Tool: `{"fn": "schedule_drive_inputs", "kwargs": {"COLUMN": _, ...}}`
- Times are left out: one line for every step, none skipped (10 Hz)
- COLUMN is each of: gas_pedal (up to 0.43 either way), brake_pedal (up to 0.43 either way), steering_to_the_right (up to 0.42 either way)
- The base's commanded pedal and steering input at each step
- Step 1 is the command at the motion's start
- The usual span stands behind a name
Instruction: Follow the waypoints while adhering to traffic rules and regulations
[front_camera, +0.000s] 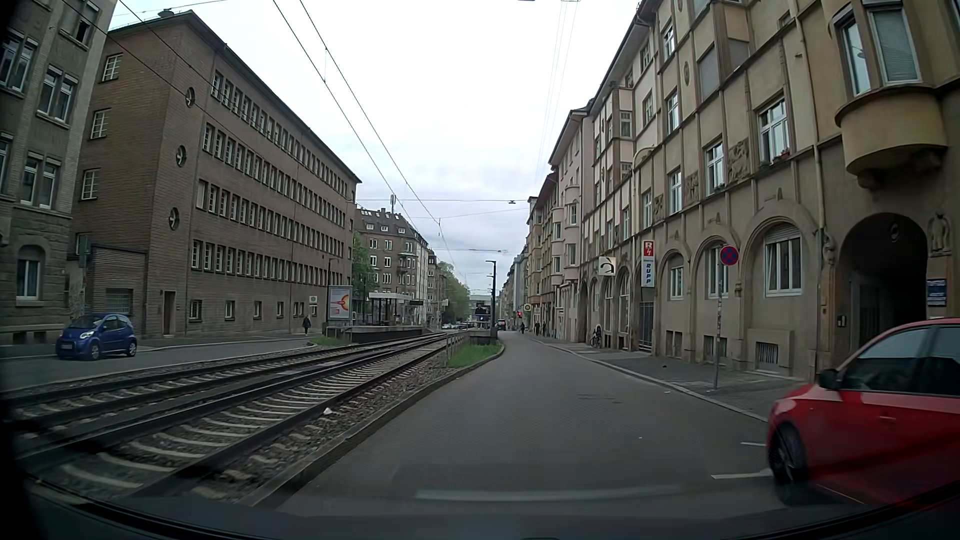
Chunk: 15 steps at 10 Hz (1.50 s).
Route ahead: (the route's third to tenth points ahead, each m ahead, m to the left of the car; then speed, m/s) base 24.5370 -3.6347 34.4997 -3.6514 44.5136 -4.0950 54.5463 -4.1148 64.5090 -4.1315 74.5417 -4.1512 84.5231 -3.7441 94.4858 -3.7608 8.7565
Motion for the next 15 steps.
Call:
{"fn": "schedule_drive_inputs", "kwargs": {"gas_pedal": 0.008, "brake_pedal": 0.0, "steering_to_the_right": 0.021}}
{"fn": "schedule_drive_inputs", "kwargs": {"gas_pedal": 0.008, "brake_pedal": 0.0, "steering_to_the_right": 0.025}}
{"fn": "schedule_drive_inputs", "kwargs": {"gas_pedal": 0.008, "brake_pedal": 0.0, "steering_to_the_right": 0.032}}
{"fn": "schedule_drive_inputs", "kwargs": {"gas_pedal": 0.008, "brake_pedal": 0.0, "steering_to_the_right": 0.043}}
{"fn": "schedule_drive_inputs", "kwargs": {"gas_pedal": 0.008, "brake_pedal": 0.0, "steering_to_the_right": 0.051}}
{"fn": "schedule_drive_inputs", "kwargs": {"gas_pedal": 0.008, "brake_pedal": 0.0, "steering_to_the_right": 0.055}}
{"fn": "schedule_drive_inputs", "kwargs": {"gas_pedal": 0.02, "brake_pedal": 0.0, "steering_to_the_right": 0.057}}
{"fn": "schedule_drive_inputs", "kwargs": {"gas_pedal": 0.02, "brake_pedal": 0.0, "steering_to_the_right": 0.056}}
{"fn": "schedule_drive_inputs", "kwargs": {"gas_pedal": 0.02, "brake_pedal": 0.0, "steering_to_the_right": 0.056}}
{"fn": "schedule_drive_inputs", "kwargs": {"gas_pedal": 0.02, "brake_pedal": 0.0, "steering_to_the_right": 0.054}}
{"fn": "schedule_drive_inputs", "kwargs": {"gas_pedal": 0.02, "brake_pedal": 0.0, "steering_to_the_right": 0.048}}
{"fn": "schedule_drive_inputs", "kwargs": {"gas_pedal": 0.02, "brake_pedal": 0.0, "steering_to_the_right": 0.037}}
{"fn": "schedule_drive_inputs", "kwargs": {"gas_pedal": 0.02, "brake_pedal": 0.0, "steering_to_the_right": 0.026}}
{"fn": "schedule_drive_inputs", "kwargs": {"gas_pedal": 0.02, "brake_pedal": 0.0, "steering_to_the_right": 0.013}}
{"fn": "schedule_drive_inputs", "kwargs": {"gas_pedal": 0.02, "brake_pedal": 0.0, "steering_to_the_right": 0.005}}
